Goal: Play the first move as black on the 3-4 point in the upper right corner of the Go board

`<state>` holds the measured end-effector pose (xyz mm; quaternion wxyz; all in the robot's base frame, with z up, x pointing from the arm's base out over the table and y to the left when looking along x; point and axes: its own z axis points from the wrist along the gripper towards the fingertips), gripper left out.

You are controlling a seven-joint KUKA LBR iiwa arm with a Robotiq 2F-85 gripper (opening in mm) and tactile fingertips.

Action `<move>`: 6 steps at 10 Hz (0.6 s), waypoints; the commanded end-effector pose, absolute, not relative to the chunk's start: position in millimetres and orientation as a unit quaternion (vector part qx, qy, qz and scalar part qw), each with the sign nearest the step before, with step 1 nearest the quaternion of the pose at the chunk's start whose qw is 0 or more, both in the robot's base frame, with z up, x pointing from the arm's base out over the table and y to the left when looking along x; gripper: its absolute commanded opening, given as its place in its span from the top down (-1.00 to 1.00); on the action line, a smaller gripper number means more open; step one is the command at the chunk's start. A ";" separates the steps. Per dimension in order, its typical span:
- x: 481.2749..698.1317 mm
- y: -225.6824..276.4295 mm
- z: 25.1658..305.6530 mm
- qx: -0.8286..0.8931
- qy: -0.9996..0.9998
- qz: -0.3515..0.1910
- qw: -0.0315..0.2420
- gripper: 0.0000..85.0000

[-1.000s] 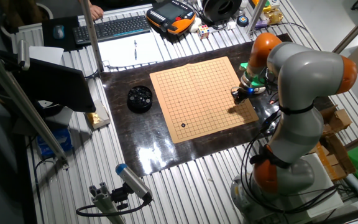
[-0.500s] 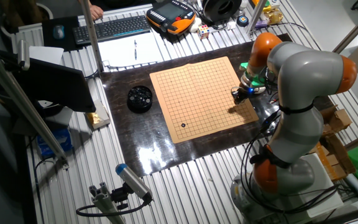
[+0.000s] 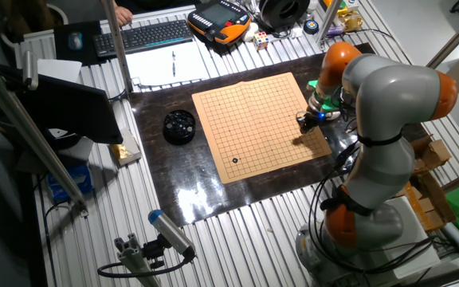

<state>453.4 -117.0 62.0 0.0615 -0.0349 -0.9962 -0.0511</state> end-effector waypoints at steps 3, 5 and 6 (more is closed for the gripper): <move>453.5 -117.0 62.0 -0.040 -0.996 -0.055 0.062 0.96; 453.5 -117.0 62.0 -0.042 -0.996 -0.057 0.060 0.96; 450.3 -116.2 60.4 -0.045 -0.996 -0.056 0.057 0.96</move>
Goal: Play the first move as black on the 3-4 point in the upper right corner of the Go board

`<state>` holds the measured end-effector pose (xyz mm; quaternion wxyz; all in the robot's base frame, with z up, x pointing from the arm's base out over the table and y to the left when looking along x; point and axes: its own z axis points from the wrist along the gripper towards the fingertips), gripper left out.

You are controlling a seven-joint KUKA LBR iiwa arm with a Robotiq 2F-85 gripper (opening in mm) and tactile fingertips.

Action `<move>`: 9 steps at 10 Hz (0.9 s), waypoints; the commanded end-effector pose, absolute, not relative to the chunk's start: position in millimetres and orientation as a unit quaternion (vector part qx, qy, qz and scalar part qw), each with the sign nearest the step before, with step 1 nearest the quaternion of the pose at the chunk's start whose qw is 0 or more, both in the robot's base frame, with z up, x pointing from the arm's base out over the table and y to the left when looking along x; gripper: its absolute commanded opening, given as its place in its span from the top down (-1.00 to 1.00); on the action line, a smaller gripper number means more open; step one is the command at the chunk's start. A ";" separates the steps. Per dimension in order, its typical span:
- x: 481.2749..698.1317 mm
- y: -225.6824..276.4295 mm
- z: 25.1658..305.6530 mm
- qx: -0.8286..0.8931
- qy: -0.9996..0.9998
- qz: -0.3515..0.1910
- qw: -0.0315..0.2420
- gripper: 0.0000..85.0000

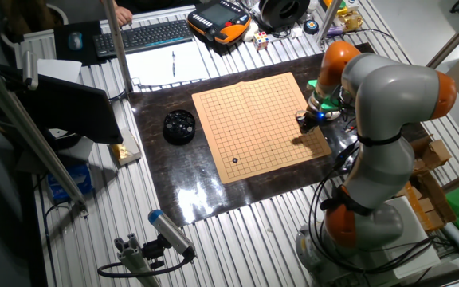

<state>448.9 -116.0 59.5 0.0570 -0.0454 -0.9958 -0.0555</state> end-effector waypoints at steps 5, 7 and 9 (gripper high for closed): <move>434.6 -118.4 49.3 -0.042 -0.996 -0.060 0.054 0.96; 433.7 -117.7 48.5 -0.043 -0.996 -0.059 0.051 0.96; 430.0 -117.7 44.6 -0.043 -0.996 -0.058 0.049 0.96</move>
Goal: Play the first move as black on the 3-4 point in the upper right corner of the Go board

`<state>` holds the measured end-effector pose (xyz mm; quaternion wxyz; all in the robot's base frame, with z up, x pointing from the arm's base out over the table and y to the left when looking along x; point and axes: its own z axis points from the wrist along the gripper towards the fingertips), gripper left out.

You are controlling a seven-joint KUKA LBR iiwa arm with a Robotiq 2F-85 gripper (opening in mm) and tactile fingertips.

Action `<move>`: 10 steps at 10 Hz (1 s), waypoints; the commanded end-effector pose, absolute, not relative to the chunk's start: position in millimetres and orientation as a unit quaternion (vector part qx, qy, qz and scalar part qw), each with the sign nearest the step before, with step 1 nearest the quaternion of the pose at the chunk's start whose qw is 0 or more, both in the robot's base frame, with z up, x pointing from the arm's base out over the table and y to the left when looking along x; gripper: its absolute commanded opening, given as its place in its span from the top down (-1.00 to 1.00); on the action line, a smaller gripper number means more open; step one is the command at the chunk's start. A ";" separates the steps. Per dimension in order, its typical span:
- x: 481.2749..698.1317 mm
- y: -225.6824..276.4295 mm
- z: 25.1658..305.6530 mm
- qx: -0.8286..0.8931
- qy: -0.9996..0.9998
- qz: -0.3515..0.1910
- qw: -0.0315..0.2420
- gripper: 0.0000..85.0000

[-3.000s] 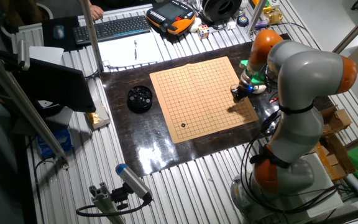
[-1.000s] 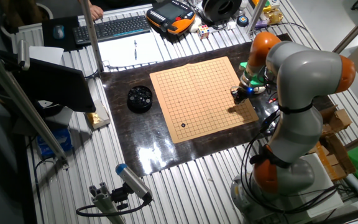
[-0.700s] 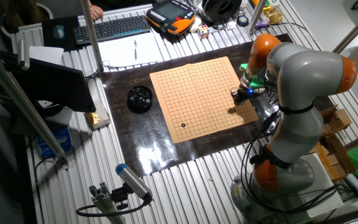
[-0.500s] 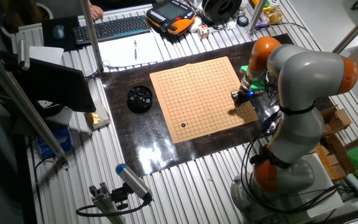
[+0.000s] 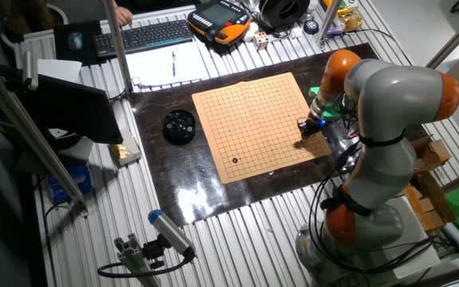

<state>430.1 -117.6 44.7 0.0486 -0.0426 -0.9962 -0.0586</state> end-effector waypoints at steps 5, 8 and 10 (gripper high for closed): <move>426.6 -120.4 37.0 -0.037 -0.997 -0.056 0.044 0.95; 425.2 -121.2 34.8 -0.035 -0.997 -0.057 0.043 0.95; 425.3 -121.6 34.2 -0.035 -0.997 -0.057 0.044 0.95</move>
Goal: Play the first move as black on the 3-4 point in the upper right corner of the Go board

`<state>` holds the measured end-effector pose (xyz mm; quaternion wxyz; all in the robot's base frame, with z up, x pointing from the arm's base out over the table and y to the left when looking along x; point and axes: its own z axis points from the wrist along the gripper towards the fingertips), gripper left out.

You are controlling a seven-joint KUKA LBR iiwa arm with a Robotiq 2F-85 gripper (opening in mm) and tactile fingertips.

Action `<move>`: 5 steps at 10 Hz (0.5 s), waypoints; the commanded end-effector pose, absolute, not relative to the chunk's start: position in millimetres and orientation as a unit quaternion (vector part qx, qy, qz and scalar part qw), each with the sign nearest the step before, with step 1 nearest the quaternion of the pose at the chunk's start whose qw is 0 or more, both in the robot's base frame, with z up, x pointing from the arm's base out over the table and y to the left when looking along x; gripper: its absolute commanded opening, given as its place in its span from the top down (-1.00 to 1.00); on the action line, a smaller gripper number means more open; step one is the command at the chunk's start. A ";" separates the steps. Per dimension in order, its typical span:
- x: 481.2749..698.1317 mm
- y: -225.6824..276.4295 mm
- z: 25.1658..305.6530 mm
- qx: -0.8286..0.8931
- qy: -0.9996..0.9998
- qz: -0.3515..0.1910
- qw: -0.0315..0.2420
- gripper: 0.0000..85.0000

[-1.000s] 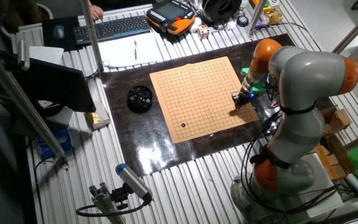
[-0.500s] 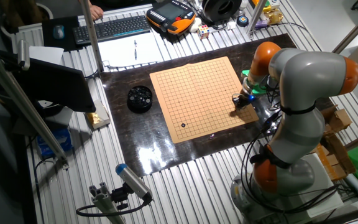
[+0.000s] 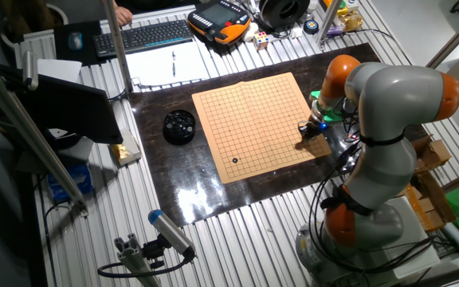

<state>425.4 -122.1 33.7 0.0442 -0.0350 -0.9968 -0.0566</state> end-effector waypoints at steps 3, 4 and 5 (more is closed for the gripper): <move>424.8 -123.9 30.5 -0.034 -0.997 -0.057 0.044 0.94; 424.8 -123.8 30.5 -0.034 -0.997 -0.057 0.044 0.91; 424.8 -123.8 30.5 -0.034 -0.997 -0.057 0.045 0.90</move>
